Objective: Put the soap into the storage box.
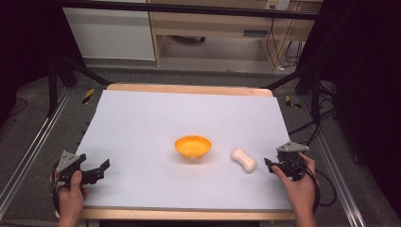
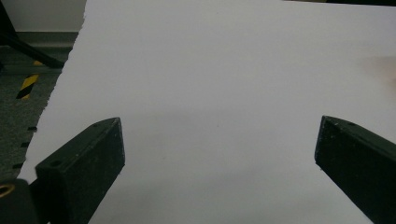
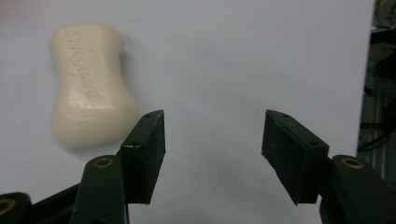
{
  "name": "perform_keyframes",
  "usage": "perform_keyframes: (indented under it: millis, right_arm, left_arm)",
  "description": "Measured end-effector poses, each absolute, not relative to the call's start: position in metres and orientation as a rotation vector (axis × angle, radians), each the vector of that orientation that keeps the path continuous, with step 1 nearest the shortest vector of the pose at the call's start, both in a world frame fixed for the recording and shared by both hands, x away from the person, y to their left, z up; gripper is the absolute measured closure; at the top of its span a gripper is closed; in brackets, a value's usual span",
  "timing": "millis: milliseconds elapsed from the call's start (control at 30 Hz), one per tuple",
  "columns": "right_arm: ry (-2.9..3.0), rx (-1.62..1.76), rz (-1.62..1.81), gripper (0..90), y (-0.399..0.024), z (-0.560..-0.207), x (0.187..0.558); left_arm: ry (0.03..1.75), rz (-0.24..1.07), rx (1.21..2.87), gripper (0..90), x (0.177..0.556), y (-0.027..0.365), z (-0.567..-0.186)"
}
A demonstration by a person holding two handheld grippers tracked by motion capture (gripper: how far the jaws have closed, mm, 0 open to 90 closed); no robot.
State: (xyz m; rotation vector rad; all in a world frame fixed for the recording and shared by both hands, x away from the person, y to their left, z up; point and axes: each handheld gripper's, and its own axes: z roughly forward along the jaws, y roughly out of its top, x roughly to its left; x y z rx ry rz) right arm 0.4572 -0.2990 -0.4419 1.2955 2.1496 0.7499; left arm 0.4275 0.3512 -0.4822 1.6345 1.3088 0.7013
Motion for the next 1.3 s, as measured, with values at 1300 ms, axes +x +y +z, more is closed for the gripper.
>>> perform_keyframes:
  millis: [1300]
  right_arm:
    - [2.618, 1.246, 0.663, 33.5, -0.235, -0.432, 0.506]
  left_arm:
    - [1.313, 0.696, 1.637, 1.1, 0.428, 0.352, -0.482]
